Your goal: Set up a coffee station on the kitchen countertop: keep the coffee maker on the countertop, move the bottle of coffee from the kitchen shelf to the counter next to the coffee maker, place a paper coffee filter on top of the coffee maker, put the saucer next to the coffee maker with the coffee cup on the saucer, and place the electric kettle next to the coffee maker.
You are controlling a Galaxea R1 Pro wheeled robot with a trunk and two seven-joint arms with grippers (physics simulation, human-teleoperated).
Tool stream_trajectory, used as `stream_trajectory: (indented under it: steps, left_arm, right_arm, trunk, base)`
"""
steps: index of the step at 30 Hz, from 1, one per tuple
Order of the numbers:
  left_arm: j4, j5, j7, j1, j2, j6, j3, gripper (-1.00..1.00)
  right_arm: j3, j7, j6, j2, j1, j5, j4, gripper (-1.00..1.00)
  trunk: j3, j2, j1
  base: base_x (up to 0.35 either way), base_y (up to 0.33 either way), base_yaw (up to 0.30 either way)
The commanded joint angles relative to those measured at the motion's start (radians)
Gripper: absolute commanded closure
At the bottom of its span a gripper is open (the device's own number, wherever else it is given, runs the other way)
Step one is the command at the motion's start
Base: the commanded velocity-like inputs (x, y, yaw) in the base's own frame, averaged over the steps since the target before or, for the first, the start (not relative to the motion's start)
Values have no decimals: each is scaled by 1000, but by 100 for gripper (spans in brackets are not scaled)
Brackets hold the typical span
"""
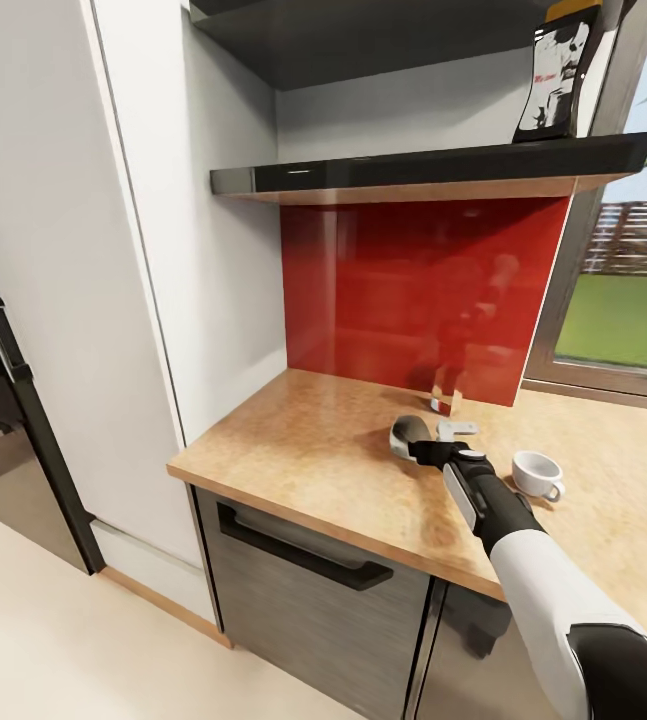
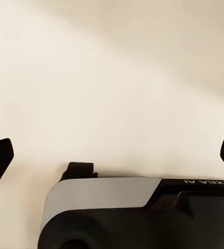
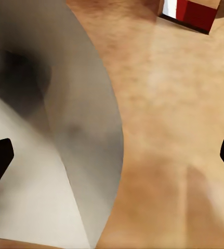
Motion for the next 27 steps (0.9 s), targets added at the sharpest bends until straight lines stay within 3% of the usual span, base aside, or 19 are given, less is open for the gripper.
stream_trajectory:
  steps: [1, 9, 27]
  left_arm:
    - [-1, 1, 0, 0, -1, -1, 4, -100]
    - [0, 1, 0, 1, -2, -1, 4, -100]
    - [-1, 1, 0, 1, -2, -1, 3, -100]
  right_arm:
    - [0, 2, 6, 0, 0, -2, -2, -100]
    - [0, 72, 6, 0, 0, -1, -2, -100]
    - [0, 81, 5, 0, 0, -1, -2, -100]
  trunk:
    - [-1, -1, 0]
    - [-1, -1, 0]
    - [-1, -1, 0]
  base:
    - [0, 0, 0]
    - [0, 0, 0]
    - [41, 0, 0]
